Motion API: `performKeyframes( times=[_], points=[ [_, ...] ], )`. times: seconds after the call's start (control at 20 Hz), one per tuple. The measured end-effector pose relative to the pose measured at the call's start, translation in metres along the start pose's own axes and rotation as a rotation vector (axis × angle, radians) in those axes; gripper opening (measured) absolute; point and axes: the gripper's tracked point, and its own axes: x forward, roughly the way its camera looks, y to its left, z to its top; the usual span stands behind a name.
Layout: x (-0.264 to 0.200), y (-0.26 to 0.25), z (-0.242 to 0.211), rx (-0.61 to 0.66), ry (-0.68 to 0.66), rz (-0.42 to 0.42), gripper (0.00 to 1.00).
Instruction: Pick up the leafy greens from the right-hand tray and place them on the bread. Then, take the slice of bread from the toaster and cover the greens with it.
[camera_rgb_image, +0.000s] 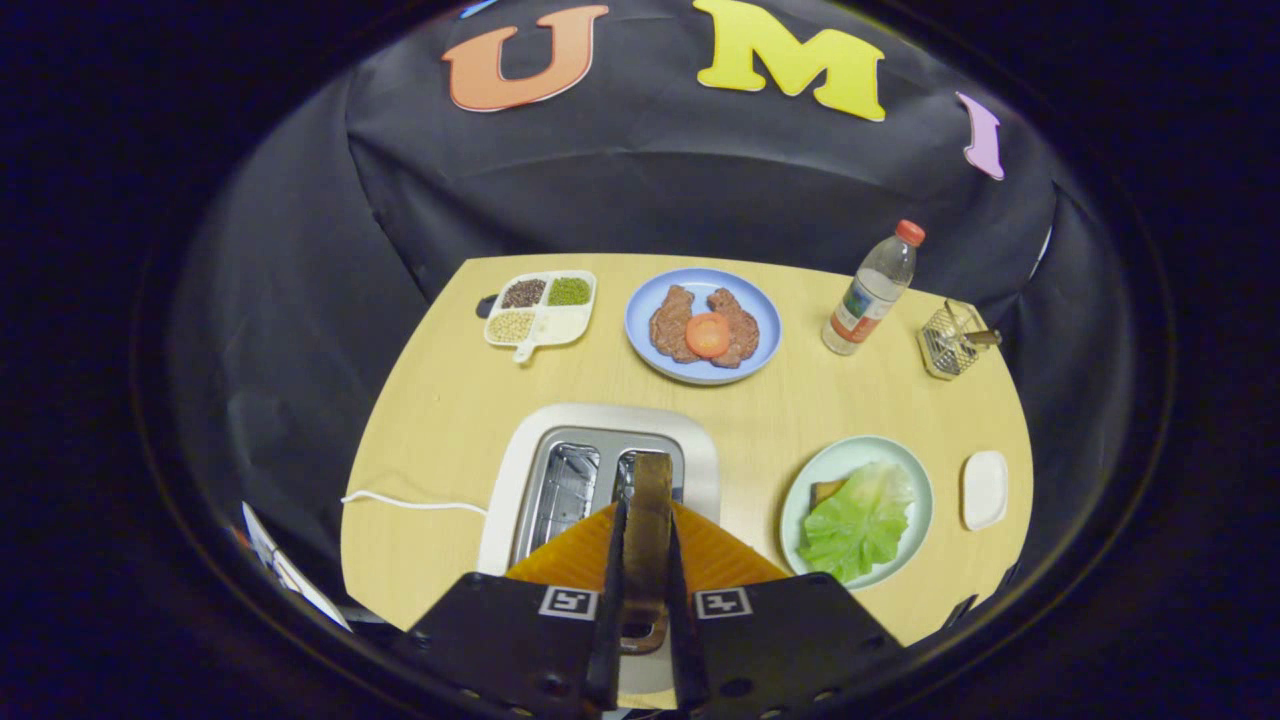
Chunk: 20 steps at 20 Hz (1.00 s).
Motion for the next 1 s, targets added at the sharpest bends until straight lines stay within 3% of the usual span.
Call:
performKeyframes(
  times=[0.05,0.4,0.6,0.75,1.0],
  points=[
    [-0.004,-0.001,0.001,-0.004,-0.002,0.005,0.14],
    [-0.066,-0.021,0.041,0.044,-0.095,0.091,0.14],
    [-0.088,-0.064,0.062,0.068,-0.148,0.098,0.14],
    [-0.08,-0.098,0.062,0.081,-0.15,0.105,0.14],
    [-0.031,-0.154,0.031,0.169,-0.034,0.114,0.14]
  ],
)
